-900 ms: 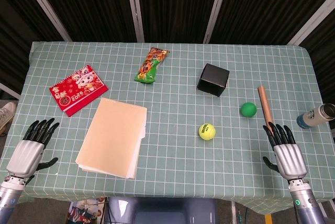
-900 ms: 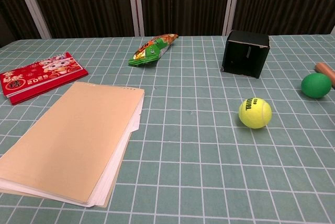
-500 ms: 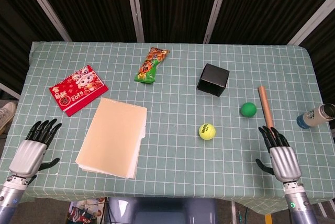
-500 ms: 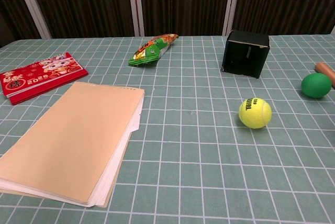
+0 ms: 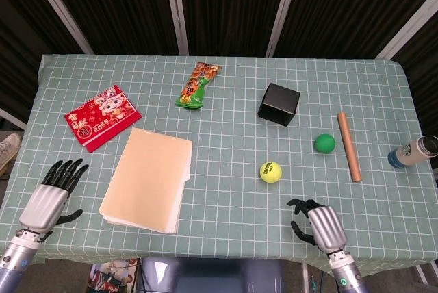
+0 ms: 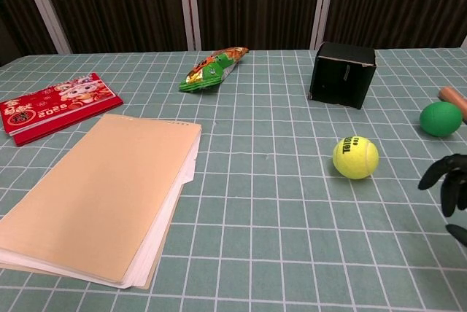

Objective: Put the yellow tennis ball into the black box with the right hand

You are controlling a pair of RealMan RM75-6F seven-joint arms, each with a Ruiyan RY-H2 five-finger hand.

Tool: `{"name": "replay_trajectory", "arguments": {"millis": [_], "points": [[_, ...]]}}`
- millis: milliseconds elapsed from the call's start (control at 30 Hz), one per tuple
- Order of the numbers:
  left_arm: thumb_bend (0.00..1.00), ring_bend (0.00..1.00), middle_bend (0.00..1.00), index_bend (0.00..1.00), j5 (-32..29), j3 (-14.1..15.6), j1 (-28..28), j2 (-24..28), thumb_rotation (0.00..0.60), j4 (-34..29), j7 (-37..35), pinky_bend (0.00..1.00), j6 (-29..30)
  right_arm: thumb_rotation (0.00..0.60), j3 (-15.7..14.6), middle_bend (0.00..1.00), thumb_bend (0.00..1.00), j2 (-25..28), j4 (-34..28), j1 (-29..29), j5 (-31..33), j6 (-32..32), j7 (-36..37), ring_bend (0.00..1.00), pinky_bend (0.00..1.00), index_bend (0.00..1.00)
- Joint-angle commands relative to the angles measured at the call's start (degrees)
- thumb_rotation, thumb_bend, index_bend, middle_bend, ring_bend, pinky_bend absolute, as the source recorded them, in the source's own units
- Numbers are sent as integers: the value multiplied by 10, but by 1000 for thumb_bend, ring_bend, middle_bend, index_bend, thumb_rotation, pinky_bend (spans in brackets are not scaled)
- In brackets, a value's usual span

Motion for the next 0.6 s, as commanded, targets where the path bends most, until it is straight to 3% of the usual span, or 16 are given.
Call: {"name": "replay_trajectory", "arguments": {"millis": [33,600], "points": [[76,0,0,0,3,-1,0,-2,600,0,1,0,4,600,2,537,424,-12,-2,11,-1,-17,-5,476,694,373],[76,0,0,0,-6,-7,1,-4,600,4,-2,0,7,600,39,537,424,-51,-5,68,64,-129,-8,476,694,373]]}}
